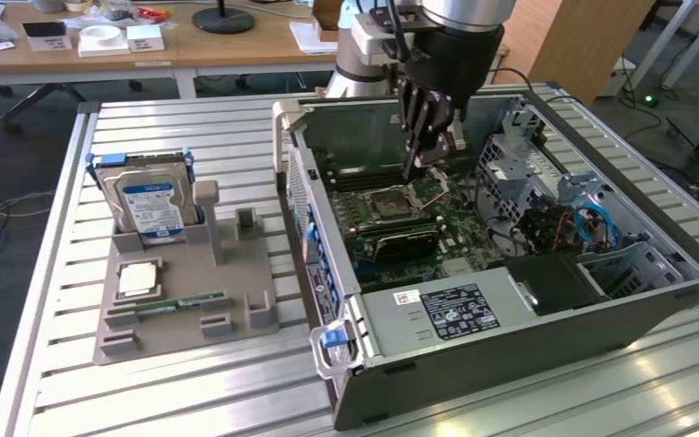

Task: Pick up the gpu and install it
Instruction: 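Press down on the gpu until it lock into place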

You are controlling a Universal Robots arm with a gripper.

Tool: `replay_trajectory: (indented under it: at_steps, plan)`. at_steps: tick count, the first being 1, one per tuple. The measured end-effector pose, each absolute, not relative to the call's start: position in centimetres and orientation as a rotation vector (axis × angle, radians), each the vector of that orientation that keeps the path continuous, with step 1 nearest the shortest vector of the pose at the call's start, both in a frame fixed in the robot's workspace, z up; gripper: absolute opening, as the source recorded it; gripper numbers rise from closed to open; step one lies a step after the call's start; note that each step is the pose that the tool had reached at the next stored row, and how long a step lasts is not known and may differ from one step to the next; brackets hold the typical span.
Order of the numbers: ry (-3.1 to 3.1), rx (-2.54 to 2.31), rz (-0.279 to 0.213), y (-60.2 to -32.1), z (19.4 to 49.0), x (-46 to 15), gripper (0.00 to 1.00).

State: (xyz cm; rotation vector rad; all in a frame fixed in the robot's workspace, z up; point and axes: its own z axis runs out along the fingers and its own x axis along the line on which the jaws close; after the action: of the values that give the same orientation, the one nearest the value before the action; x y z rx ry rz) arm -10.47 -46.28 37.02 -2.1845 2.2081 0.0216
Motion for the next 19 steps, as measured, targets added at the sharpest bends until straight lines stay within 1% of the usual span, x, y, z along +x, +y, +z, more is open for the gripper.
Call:
replay_trajectory:
  at_steps: [6,19]
  plan:
    - [2.208,-2.185,0.022,-46.25,36.07,-10.47,0.11]
    - [2.208,-2.184,0.022,-45.54,35.89,-10.47,0.11]
